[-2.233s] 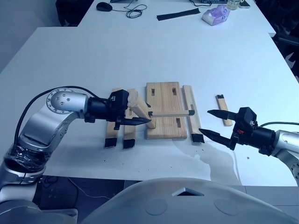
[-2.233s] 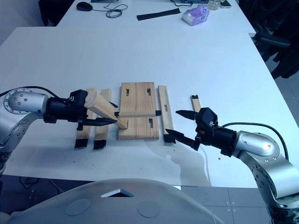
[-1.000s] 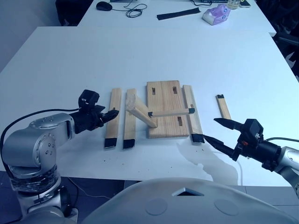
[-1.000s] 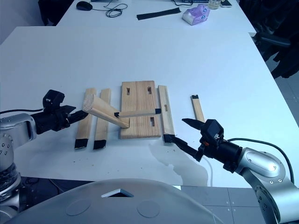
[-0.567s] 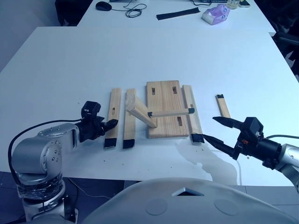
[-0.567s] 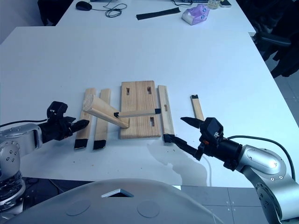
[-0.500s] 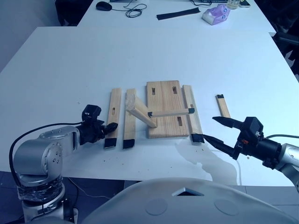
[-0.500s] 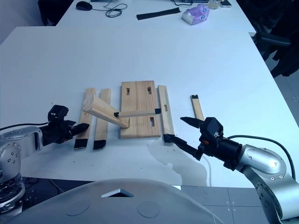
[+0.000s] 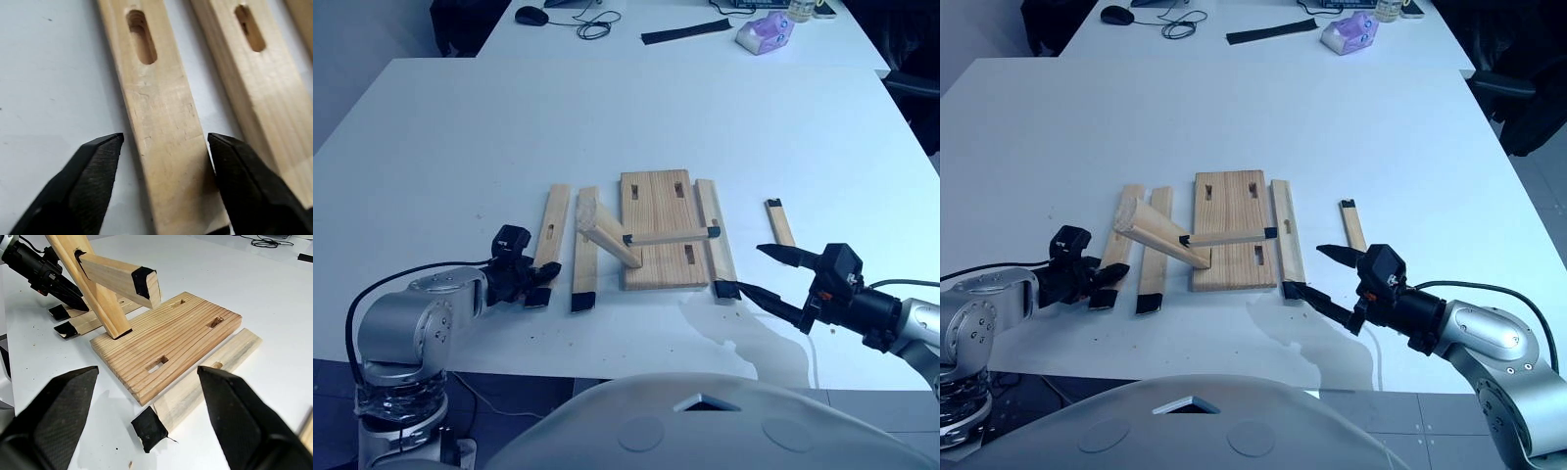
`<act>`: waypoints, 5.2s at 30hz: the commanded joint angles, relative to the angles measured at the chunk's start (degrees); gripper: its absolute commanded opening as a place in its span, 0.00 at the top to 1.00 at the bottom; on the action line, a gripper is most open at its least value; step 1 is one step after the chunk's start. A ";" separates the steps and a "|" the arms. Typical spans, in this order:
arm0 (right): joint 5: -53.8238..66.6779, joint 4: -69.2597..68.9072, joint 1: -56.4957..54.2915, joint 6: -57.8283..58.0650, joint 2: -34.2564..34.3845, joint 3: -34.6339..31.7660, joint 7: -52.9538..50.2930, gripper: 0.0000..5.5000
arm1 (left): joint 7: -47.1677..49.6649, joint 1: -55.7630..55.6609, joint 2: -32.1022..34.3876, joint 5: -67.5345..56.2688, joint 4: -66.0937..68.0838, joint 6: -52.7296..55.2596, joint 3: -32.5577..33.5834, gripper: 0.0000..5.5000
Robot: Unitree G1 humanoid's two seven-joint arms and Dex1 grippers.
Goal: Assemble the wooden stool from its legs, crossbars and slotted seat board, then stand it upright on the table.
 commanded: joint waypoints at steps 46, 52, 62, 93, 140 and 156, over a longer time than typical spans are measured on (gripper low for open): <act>25.76 41.20 -56.04 14.73 -5.57 -6.41 13.98 0.32 | -36.69 -47.26 -8.12 -13.22 29.90 -50.81 -10.90 0.63; 27.20 39.32 -63.95 17.72 -3.32 -1.61 15.85 0.32 | -41.86 -45.66 -6.68 -16.99 27.35 -46.72 -12.26 0.63; 26.51 34.04 -66.39 18.20 1.29 4.18 15.38 0.32 | -43.50 -45.78 -7.57 -17.36 28.45 -45.45 -14.30 0.63; 23.93 35.51 -72.78 19.28 0.63 6.18 18.00 0.47 | -45.56 -41.02 -5.10 -20.35 22.95 -39.91 -15.59 0.63; 5.56 29.47 -54.08 4.90 -9.22 3.23 21.08 0.63 | -39.49 -35.38 0.42 20.68 52.78 -87.61 -24.75 0.40; 13.09 15.14 -37.24 7.02 -8.10 -0.49 19.86 0.63 | -39.05 -33.71 -1.55 23.64 54.45 -91.74 -26.46 0.40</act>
